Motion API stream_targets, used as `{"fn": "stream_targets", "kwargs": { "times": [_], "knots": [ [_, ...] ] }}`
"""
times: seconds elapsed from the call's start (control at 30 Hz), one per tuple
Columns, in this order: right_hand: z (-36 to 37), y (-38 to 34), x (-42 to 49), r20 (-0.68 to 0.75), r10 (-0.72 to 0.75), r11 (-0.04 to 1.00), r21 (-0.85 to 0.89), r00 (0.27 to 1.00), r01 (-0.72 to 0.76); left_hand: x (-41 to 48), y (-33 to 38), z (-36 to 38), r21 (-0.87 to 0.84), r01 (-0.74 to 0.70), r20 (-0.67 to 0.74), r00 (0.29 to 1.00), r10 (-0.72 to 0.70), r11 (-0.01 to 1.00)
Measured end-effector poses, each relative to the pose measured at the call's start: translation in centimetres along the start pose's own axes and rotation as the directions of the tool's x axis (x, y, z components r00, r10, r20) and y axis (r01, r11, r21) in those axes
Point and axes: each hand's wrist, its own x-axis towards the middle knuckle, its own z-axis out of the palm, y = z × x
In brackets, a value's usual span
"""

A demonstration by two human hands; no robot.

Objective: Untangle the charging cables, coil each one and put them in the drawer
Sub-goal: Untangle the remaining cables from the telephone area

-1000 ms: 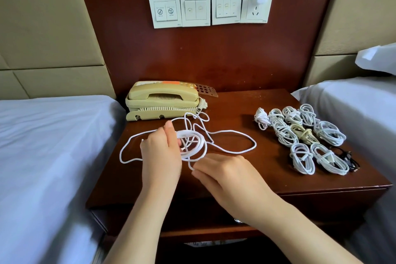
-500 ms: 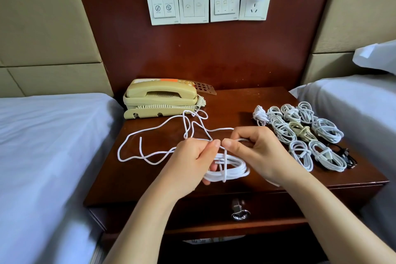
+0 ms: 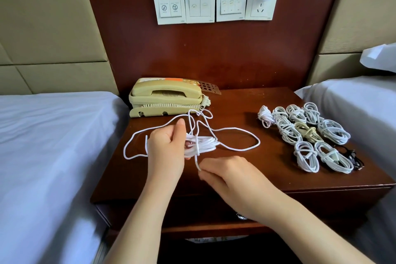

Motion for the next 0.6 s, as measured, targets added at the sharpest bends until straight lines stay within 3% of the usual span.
{"fn": "stream_targets", "kwargs": {
  "times": [0.1,0.17,0.27,0.33,0.43,0.53,0.6],
  "knots": [
    [-0.5,-0.4,0.1,-0.109,-0.101,0.985,-0.154,0.989,0.084,0.0,-0.1,-0.1,0.229,-0.184,0.050,0.983,0.177,0.956],
    [-1.2,0.1,0.1,-0.170,-0.109,0.982,-0.172,0.979,0.079,-0.1,-0.1,0.1,0.322,-0.251,0.161,0.965,0.208,0.913],
    [-2.5,1.7,0.2,-0.243,-0.072,0.996,-0.076,0.967,0.055,-0.5,0.0,0.5,0.235,-0.316,0.372,0.903,0.215,0.919],
    [-3.2,2.9,0.2,-0.249,-0.007,0.999,0.029,0.968,0.014,-0.7,0.4,0.6,0.094,-0.250,0.448,0.875,0.183,0.964],
    [-3.5,4.0,0.0,-0.199,0.094,0.946,0.323,0.976,-0.025,-1.0,1.1,0.7,-0.044,-0.096,0.512,0.852,0.105,0.994],
    [-2.9,4.0,0.3,-0.183,0.132,0.853,0.522,0.974,-0.018,-1.5,1.9,0.7,-0.184,0.034,0.480,0.876,0.059,0.982],
    [-2.0,3.5,0.5,-0.163,0.106,0.854,0.520,0.981,-0.006,-1.8,2.3,0.8,-0.300,0.182,0.406,0.913,-0.047,0.936]
  ]
}}
